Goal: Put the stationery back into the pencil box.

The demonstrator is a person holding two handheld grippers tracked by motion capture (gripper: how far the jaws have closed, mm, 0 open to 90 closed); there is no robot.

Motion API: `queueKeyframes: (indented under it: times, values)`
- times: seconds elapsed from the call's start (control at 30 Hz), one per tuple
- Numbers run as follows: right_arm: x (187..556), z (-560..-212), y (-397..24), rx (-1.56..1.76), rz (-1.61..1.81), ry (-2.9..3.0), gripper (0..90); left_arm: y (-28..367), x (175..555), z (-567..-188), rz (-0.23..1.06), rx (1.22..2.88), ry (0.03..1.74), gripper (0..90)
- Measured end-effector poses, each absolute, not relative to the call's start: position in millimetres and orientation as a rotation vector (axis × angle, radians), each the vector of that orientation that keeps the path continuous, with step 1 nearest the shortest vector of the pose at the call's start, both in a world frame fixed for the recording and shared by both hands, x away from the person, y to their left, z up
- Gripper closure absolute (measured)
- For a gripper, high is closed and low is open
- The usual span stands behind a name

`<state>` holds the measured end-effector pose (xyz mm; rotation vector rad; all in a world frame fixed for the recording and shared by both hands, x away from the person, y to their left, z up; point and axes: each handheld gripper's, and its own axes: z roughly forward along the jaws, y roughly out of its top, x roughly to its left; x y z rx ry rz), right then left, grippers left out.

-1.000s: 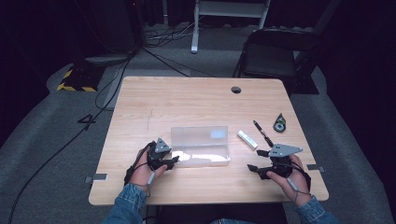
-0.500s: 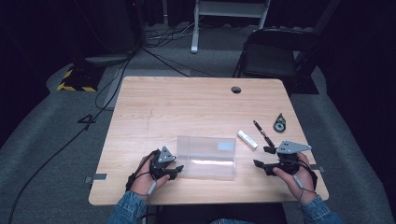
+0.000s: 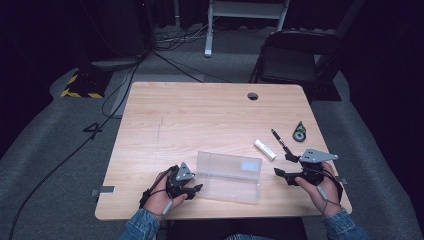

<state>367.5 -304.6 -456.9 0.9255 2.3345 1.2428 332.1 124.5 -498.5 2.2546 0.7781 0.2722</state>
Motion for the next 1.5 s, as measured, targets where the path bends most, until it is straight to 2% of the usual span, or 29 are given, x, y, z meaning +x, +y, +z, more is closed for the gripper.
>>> queueKeyframes:
  times: [0.13,0.27,0.3,0.5,0.73,0.83,0.97,1.17,1.37,1.4,1.47,1.5]
  values:
    - [368,-457,-307,0.937,1.239,2.329,26.4,123,332,-498,0.28,2.261,0.785,48.5]
    - [368,-456,-309,0.939,1.24,2.324,26.3,124,332,-497,0.293,2.268,0.83,33.1]
    - [368,-455,-310,0.941,1.244,2.318,26.3,124,332,-496,0.302,2.268,0.827,31.6]
    - [371,-454,-313,0.951,1.246,2.312,26.1,127,330,-488,0.325,2.198,0.805,30.6]
    - [375,-446,-319,0.957,1.24,2.289,26.2,133,327,-481,0.41,2.139,0.828,30.9]
    - [377,-443,-322,0.957,1.239,2.295,32.0,137,326,-480,0.417,2.127,0.844,30.8]
    - [381,-440,-325,0.972,1.256,2.299,34.9,141,325,-480,0.424,2.14,0.853,31.3]
    - [388,-433,-328,1.011,1.277,2.27,29.2,150,323,-479,0.43,2.117,0.902,31.4]
    - [402,-433,-329,1.037,1.251,2.272,23.7,173,322,-486,0.445,2.11,1.036,29.7]
    - [409,-434,-329,1.054,1.245,2.259,18.8,177,323,-488,0.457,2.122,1.057,28.7]
    - [413,-434,-329,1.072,1.241,2.247,16.0,182,323,-492,0.469,2.121,1.111,27.5]
    - [418,-435,-328,1.106,1.246,2.223,17.2,185,322,-493,0.47,2.11,1.137,26.9]
